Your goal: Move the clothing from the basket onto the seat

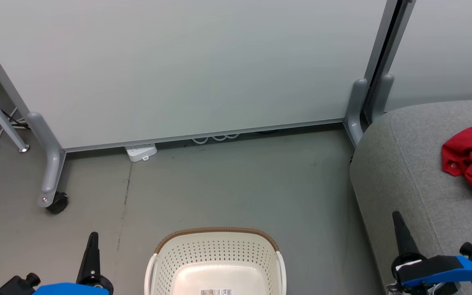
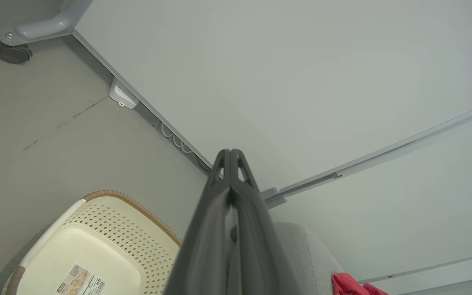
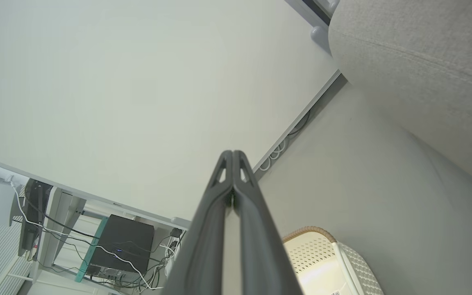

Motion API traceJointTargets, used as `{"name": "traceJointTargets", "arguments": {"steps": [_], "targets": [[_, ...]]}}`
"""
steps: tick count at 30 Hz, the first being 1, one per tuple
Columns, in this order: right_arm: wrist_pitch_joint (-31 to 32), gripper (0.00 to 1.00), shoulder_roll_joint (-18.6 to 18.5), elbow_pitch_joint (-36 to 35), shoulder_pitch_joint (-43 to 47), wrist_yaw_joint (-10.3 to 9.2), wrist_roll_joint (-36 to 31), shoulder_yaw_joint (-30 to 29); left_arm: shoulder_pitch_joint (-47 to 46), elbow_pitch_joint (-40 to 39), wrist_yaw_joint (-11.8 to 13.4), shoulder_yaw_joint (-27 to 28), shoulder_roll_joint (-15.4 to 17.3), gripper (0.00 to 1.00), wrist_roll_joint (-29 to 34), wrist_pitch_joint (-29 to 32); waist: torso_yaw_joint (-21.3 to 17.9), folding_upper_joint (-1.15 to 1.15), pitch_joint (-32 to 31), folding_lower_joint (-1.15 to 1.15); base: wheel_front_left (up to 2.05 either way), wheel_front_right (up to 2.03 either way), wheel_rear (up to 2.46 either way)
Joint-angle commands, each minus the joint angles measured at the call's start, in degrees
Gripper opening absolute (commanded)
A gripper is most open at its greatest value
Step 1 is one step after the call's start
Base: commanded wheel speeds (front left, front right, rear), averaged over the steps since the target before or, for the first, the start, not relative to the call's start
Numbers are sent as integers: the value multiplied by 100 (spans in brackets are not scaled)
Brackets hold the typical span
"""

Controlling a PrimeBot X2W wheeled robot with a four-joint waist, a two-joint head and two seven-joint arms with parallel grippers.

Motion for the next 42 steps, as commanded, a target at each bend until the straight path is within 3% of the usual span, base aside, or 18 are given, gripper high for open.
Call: {"name": "traceJointTargets", "arguments": {"steps": [1,42], "targets": [[24,0,6,-51,-148,-2,179,-24,-146,-82,-17,60,24,0,-154,41,-2,0,0,0,0,0,0],[370,0,14,-12,-345,-4,2605,-211,-294,-262,-28,348,26,0,-2285,626,-75,0,3,0,0,0,0]]}}
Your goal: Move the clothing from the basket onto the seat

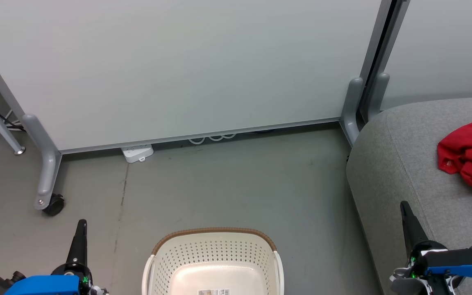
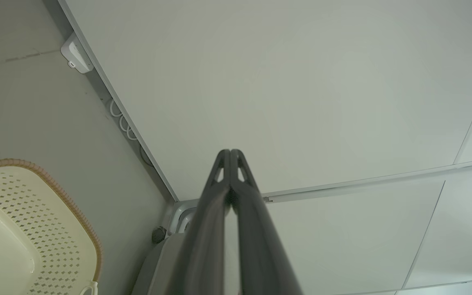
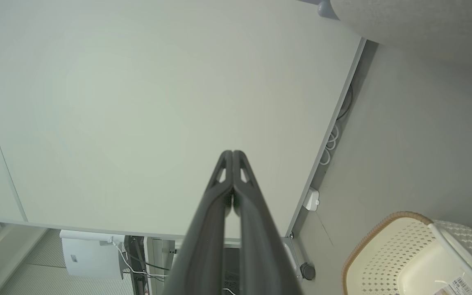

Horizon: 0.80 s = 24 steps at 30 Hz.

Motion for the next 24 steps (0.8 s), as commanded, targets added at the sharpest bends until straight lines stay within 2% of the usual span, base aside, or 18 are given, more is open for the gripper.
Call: {"name": "traceJointTargets", "arguments": {"steps": [1,24], "targets": [[41,0,12,-15,-118,-3,154,-19,-112,-53,-29,38,25,0,-131,51,-3,0,0,0,0,0,0],[187,0,16,3,-190,-3,1148,-99,-159,-122,-34,162,26,0,-1008,287,-42,0,2,0,0,0,0]]}}
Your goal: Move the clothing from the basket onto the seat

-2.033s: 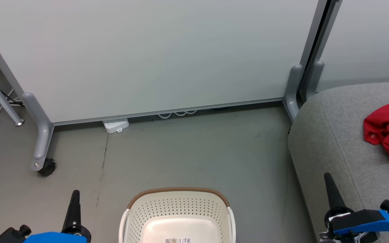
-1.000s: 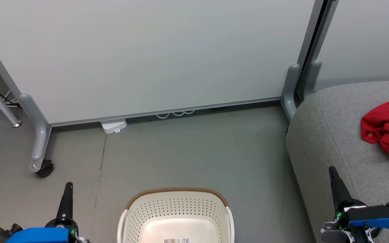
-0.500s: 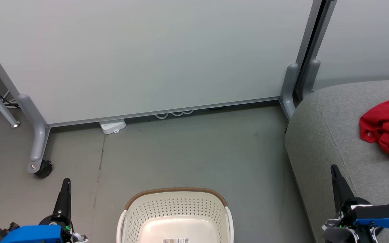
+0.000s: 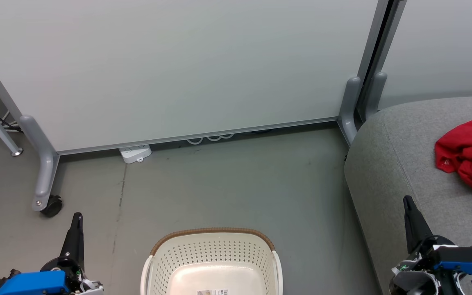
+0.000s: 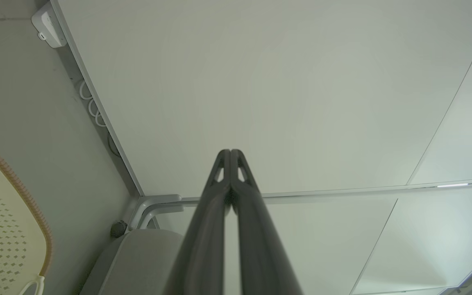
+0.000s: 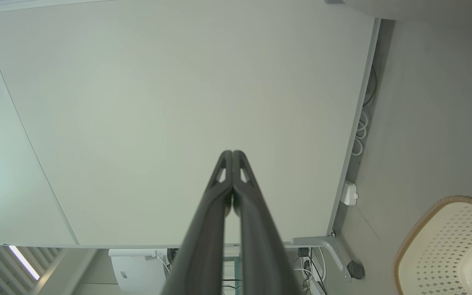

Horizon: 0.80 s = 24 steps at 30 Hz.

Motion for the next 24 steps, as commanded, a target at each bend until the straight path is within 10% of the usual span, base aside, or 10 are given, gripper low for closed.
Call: {"name": "traceJointTargets", "arguments": {"steps": [1,24], "targets": [[45,0,17,0,-83,-2,105,-18,-69,-32,-33,43,25,0,-88,44,-2,0,0,0,0,0,0],[51,0,17,3,-87,-2,233,-27,-77,-38,-34,52,25,0,-205,74,-9,0,0,0,0,0,0]]}}
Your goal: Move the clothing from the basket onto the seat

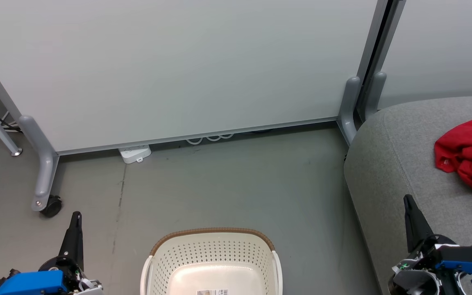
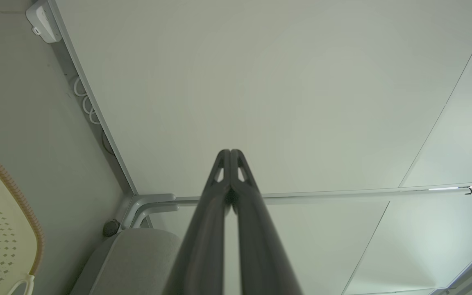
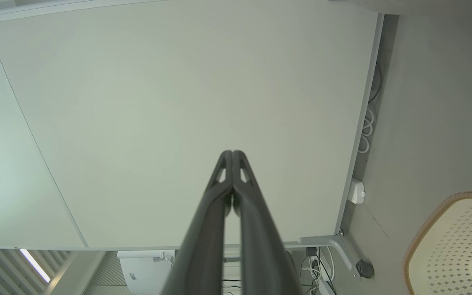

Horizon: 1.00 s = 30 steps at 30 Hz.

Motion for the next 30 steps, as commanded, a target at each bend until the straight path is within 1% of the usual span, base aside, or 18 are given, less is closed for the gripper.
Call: {"name": "traceJointTargets", "arguments": {"steps": [1,30], "targets": [[10,0,17,3,-59,-2,18,-8,-63,-17,-34,17,25,0,-17,30,0,0,0,0,0,0,0],[9,0,18,3,-58,-2,19,-7,-62,-17,-35,15,25,0,-19,29,0,0,0,0,0,0,0]]}}
